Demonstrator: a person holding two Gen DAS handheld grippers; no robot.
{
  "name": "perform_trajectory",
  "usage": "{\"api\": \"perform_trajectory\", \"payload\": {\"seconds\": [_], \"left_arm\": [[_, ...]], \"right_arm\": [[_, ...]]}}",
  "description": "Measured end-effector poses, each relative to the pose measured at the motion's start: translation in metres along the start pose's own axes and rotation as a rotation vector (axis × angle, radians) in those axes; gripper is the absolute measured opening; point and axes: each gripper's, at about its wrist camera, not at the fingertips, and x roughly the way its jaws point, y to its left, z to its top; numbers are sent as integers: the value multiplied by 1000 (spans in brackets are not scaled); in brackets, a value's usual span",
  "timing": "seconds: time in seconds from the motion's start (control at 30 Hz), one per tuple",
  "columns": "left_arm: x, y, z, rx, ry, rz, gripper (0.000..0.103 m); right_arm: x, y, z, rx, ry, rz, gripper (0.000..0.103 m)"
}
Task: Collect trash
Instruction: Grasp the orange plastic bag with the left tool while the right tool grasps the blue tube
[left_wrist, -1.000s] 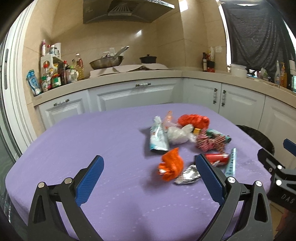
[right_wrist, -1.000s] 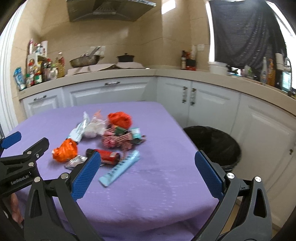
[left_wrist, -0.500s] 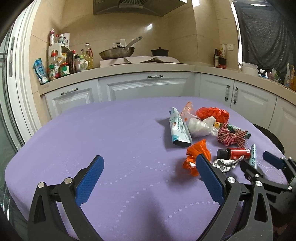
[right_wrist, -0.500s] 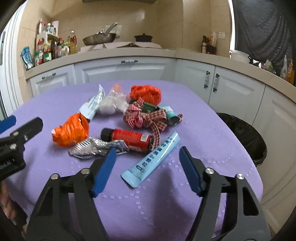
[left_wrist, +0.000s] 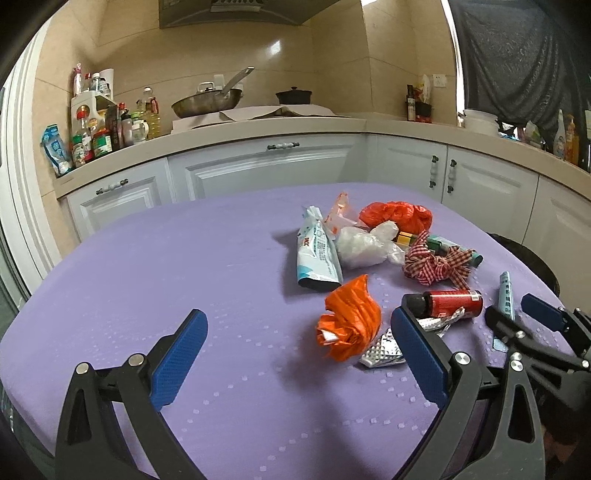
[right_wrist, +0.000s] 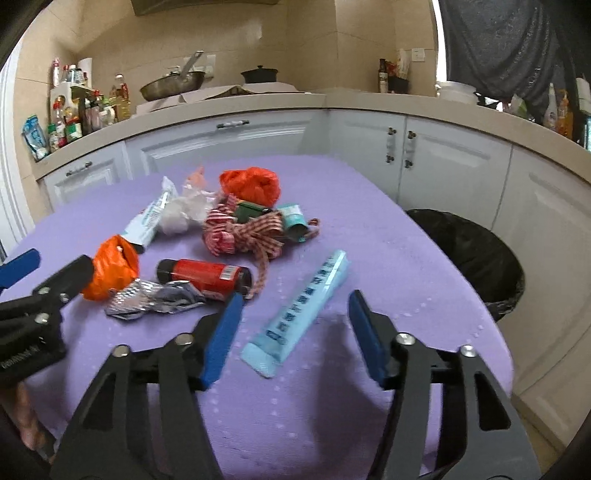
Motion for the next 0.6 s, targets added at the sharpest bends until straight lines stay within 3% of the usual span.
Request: {"api": "perform_trajectory", "payload": {"seconds": [0.13,0.3,0.47,0.5,0.53,0.6], "left_arm": [[2,-4,-1,18,1,7,97],[6,-6,-1,7,3,-1,97],[11,-12,0,31,6,-13,95],[12,-13,1,34,7,-18,91],[13,-14,1,33,11,-26,79],[16,-14,2,31,30,-39,66]], "right_arm": [[9,4,-2,-25,17,-4,64],[8,-8,-2,-8,16,-16,41],[7,-10,-4,-13,12,-15,39],[6,-10,-4,-14,11,-14,39],[7,-11,-4,-13,10,-11,39],[7,-12,-4,-11,10,-9,38]]}}
